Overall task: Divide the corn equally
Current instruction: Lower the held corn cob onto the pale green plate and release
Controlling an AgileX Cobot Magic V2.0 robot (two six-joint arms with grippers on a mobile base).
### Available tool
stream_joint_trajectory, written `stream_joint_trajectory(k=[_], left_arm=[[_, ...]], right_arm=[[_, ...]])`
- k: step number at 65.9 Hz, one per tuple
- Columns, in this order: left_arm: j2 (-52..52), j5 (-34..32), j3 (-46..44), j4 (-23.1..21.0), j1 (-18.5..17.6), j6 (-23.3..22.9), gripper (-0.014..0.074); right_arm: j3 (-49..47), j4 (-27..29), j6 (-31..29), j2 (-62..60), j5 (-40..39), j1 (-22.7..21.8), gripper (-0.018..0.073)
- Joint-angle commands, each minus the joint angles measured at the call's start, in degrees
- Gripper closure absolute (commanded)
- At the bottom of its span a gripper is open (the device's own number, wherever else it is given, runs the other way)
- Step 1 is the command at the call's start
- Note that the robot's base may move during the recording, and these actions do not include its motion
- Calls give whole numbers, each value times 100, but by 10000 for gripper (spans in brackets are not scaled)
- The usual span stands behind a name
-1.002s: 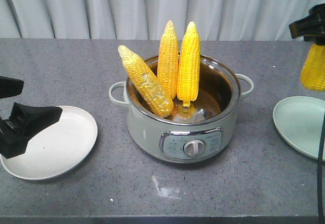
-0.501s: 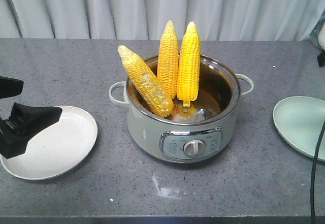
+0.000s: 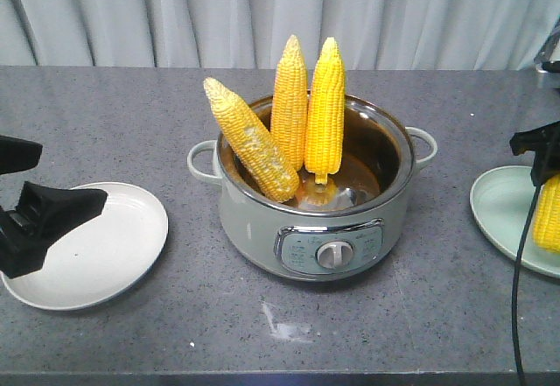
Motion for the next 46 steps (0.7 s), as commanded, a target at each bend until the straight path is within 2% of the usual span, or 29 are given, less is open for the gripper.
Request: stream_joint_trajectory(k=[1,9,35,46], left_arm=[[-26,-296,-185,-143,-29,-2,7],[-26,-296,-185,-143,-29,-2,7],[-26,-296,-185,-143,-29,-2,7],[-26,-291,-185,-143,-29,-2,7]], right_arm=[[-178,-22,-57,-144,-226,-31,313],[-173,-15,-56,-50,-255,-31,285],[-173,1,-26,-34,-285,-31,48],[-173,1,5,-34,-226,-31,10]])
